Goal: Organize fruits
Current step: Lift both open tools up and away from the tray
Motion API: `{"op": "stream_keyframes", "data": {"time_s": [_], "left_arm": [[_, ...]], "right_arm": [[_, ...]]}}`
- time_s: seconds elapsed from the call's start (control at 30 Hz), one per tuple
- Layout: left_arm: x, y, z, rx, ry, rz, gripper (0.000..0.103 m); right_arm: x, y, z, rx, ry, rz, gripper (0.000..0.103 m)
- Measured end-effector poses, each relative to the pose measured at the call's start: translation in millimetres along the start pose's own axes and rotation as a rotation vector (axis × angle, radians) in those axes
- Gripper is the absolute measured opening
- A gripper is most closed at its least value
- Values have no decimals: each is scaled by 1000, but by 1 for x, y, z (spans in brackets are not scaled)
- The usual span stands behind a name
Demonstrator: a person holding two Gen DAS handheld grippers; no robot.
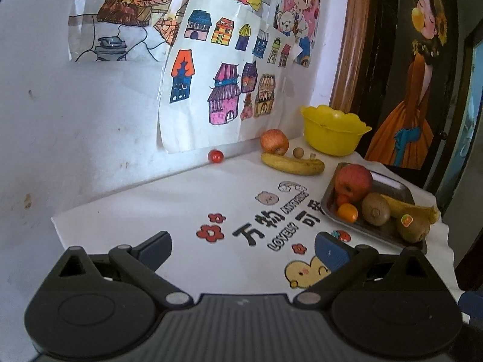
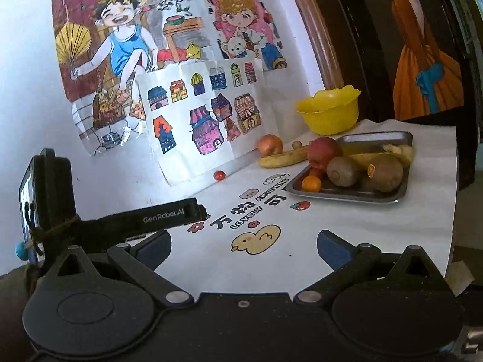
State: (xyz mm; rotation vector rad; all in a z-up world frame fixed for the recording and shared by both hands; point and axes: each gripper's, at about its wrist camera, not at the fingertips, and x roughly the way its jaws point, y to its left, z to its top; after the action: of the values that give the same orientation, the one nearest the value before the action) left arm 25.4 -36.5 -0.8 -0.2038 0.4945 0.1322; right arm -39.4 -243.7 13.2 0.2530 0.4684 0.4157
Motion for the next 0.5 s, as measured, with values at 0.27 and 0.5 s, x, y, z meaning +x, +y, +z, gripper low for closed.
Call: {"op": "stream_keyframes", "data": {"time_s": [0.27,0.5], "left_arm": [[12,18,10,37,0,-84,102],[24,31,25,83,-6,-147,102]], "right_arm": [[7,34,4,-56,-9,-88,102],[13,35,17,-62,-46,-198,102]]}}
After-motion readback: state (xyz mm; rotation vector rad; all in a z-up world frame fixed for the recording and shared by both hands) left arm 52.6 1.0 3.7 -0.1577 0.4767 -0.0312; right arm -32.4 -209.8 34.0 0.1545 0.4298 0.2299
